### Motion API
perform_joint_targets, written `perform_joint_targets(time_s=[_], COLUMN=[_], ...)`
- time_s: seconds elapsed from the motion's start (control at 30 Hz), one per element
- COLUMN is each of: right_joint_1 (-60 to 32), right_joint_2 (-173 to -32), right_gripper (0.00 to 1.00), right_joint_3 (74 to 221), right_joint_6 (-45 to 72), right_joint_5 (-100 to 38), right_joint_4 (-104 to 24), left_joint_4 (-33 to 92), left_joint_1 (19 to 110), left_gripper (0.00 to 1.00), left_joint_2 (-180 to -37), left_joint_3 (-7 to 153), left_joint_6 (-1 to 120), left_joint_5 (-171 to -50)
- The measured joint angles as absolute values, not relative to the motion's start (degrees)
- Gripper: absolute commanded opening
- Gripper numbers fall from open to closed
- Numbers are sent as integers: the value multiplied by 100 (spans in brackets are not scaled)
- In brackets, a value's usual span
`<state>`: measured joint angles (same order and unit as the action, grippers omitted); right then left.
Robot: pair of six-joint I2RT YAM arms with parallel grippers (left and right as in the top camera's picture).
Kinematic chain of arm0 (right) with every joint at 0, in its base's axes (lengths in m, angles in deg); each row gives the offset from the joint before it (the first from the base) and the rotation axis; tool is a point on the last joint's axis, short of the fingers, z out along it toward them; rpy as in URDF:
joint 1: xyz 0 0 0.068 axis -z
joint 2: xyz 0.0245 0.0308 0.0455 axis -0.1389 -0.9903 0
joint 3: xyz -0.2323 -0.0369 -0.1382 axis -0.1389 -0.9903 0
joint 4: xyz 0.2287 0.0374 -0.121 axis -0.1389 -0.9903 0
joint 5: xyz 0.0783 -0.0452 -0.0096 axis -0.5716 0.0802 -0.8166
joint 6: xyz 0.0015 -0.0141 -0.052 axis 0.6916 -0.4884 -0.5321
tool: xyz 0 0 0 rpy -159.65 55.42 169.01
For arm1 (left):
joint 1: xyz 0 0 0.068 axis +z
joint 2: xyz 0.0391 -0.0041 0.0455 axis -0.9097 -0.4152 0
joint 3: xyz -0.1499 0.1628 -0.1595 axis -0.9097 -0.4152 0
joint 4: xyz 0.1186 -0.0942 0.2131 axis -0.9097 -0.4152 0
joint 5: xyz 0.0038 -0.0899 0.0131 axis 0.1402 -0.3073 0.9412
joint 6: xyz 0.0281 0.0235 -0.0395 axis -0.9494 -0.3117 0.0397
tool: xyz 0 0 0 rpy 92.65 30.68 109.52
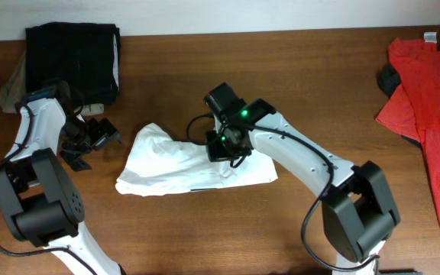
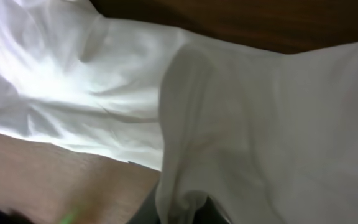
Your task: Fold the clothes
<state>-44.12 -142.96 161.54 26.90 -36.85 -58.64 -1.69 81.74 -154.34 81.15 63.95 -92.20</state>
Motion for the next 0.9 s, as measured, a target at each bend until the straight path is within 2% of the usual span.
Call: perform_joint_targets(time_s=[0.1,0.33,0.43,0.47,0.5,0.6,0.67,0.77,0.9], right_joint_1=[-4526,-4522,-4213,-4069,-3905,-3514,-3354,-3444,-3866], right_joint_2=[-14501,-14530,-14543,-14543,-14543,-14541,-14541,-14541,-14543], right_gripper=[47,57,73,74,73,45,31,25,25], right_joint_3=[16154,16218,16591,16738,16827,16902,16869,16624,16080], right_joint_6=[2723,2531,2389,2314,2244,2196,2161,2155,2242], right_joint_5=[-3688,-3747,-3751,-3753,-3749,-3747,-3738,-3751,-3945], right_joint_4=[-5761,-5990,-6511,-6581,-6622,-6762,-6784,-6620,-5969], left_joint_4=[-169,-171,-174,-169,-169,-171,-171,-171,-171], left_joint_1=[8174,8174,8174,8174,8174,8174,8174,8174,8174], left_gripper=[99,99,99,99,99,99,99,99,99], left_joint_2=[-15434,-15434,-15434,-15434,-15434,-15434,-15434,-15434,-15434], left_joint_3=[8115,8115,8115,8115,8115,8115,8115,8115,8115], left_joint_6=[6395,6395,6395,6395,6395,6395,6395,6395,6395], left_joint_5=[-9181,-9154,-9148,-9148,-9139,-9137,-9137,-9137,-9135])
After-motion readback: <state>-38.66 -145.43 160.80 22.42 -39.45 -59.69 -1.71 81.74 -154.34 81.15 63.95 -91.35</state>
